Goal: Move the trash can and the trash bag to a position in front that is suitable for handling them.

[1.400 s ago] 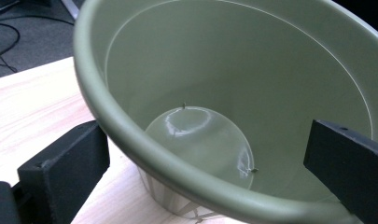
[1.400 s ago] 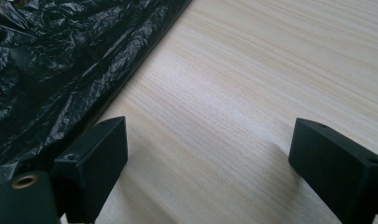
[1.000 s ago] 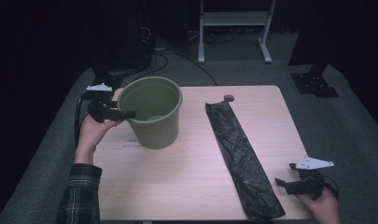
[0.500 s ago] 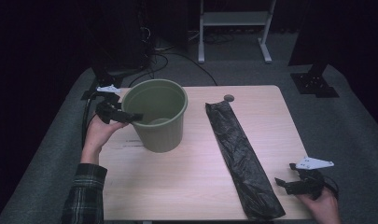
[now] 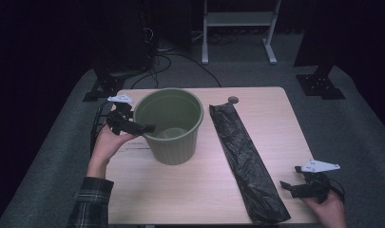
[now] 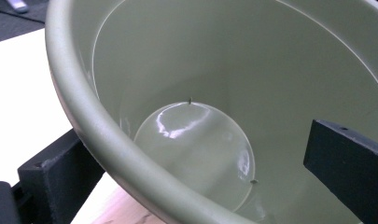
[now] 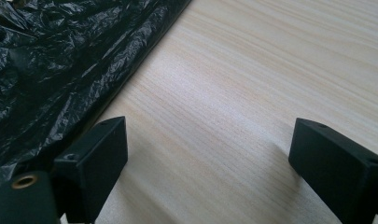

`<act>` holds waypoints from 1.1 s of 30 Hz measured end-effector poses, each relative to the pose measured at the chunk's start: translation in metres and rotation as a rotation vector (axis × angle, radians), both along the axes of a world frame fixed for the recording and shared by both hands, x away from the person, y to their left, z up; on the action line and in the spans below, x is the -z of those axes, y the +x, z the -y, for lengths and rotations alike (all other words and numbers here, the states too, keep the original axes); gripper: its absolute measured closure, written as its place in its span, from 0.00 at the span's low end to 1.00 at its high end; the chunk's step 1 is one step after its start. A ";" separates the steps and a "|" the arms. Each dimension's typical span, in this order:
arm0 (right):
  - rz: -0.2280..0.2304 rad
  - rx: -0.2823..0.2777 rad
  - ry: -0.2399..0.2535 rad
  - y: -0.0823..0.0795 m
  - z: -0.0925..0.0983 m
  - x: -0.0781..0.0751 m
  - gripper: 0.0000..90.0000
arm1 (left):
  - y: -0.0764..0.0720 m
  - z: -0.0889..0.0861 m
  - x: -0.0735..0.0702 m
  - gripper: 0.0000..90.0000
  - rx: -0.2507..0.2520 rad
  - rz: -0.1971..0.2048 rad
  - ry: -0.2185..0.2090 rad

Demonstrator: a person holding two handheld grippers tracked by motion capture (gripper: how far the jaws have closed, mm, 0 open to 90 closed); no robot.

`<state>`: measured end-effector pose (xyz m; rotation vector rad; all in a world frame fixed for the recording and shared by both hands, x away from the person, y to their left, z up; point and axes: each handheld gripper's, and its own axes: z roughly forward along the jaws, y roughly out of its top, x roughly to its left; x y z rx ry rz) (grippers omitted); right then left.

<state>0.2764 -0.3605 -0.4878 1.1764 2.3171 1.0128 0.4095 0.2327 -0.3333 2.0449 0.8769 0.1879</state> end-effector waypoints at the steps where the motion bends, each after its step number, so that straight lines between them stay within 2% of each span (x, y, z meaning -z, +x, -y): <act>1: 0.000 0.000 0.000 0.000 0.000 0.000 0.11 | -0.003 0.002 0.000 0.00 0.006 0.000 -0.002; 17: 0.000 0.000 0.000 0.000 0.000 0.000 0.11 | -0.046 0.037 0.006 0.00 0.095 0.019 -0.054; 27: 0.000 0.001 0.001 0.000 0.000 0.000 0.11 | -0.066 0.056 0.005 0.00 0.130 0.048 -0.042; 33: 0.000 0.001 0.000 0.000 0.000 0.000 0.11 | -0.074 0.064 0.005 0.00 0.144 0.052 -0.041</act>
